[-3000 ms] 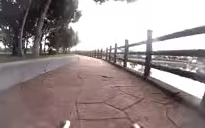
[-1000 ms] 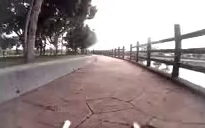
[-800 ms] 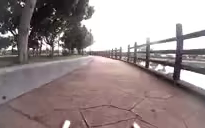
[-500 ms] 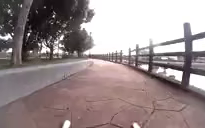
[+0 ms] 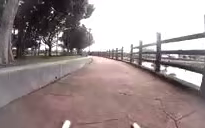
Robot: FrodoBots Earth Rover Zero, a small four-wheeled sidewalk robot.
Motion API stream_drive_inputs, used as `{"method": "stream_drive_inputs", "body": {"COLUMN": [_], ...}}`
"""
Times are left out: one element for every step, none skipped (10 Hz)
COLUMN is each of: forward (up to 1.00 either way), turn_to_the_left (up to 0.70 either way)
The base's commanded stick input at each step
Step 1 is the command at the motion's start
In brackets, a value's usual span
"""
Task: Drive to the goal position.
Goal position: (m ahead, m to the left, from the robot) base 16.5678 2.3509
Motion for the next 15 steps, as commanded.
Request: {"method": "stream_drive_inputs", "body": {"forward": [1.00,1.00,1.00,1.00,1.00,1.00,1.00,1.00,1.00,1.00,1.00,1.00,1.00,1.00,1.00], "turn_to_the_left": [0.00,0.00,0.00,0.00,0.00,0.00,0.00,0.00,0.00,0.00,0.00,0.00,0.00,0.00,0.00]}}
